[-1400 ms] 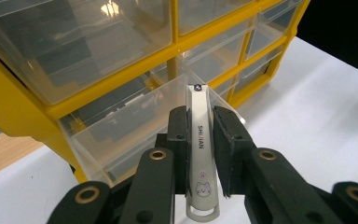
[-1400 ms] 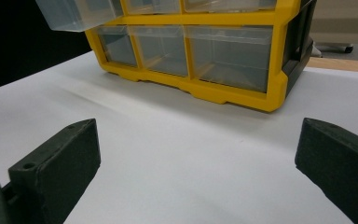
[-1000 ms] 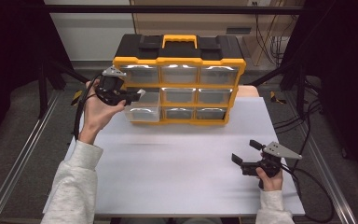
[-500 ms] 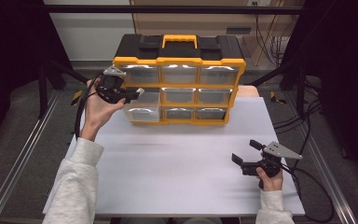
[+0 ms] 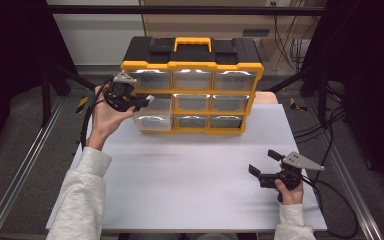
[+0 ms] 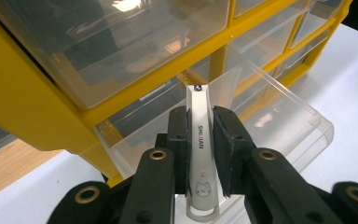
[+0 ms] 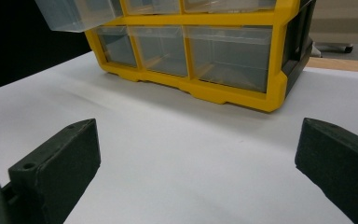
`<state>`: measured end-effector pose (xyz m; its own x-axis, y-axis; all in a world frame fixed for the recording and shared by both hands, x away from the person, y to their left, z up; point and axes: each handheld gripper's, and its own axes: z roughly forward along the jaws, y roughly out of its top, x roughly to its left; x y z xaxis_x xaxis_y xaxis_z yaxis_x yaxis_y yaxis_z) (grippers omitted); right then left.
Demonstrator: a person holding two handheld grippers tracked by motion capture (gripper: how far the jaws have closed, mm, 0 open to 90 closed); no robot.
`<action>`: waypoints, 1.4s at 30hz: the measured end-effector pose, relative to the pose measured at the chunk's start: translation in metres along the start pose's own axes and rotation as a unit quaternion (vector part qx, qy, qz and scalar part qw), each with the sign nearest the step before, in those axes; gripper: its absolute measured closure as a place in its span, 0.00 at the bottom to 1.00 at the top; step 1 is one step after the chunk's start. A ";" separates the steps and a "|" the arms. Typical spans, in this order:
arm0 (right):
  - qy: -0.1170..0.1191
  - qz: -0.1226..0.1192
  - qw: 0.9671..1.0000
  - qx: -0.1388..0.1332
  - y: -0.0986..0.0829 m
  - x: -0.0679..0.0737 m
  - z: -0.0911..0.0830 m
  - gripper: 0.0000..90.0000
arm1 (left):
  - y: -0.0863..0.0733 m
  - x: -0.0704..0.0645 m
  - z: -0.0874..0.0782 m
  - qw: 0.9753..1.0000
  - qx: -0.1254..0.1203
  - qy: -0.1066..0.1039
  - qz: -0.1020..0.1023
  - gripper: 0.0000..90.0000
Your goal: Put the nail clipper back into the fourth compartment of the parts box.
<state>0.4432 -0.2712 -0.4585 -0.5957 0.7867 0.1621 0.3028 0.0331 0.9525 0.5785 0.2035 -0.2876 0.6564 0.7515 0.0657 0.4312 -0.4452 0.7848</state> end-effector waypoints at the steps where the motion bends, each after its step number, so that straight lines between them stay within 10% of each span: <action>1: 0.000 0.000 1.000 0.000 0.000 0.000 0.000 0.00 | -0.001 0.000 0.001 1.000 0.001 0.000 0.002 0.85; 42: 0.001 -0.001 1.000 0.002 0.000 0.000 0.000 0.00 | -0.008 -0.005 0.029 0.998 0.055 -0.005 -0.006 0.85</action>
<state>0.4435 -0.2710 -0.4588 -0.5974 0.7859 0.1597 0.3043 0.0379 0.9518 0.5897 0.1890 -0.3121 0.6573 0.7520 0.0496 0.5043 -0.4877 0.7126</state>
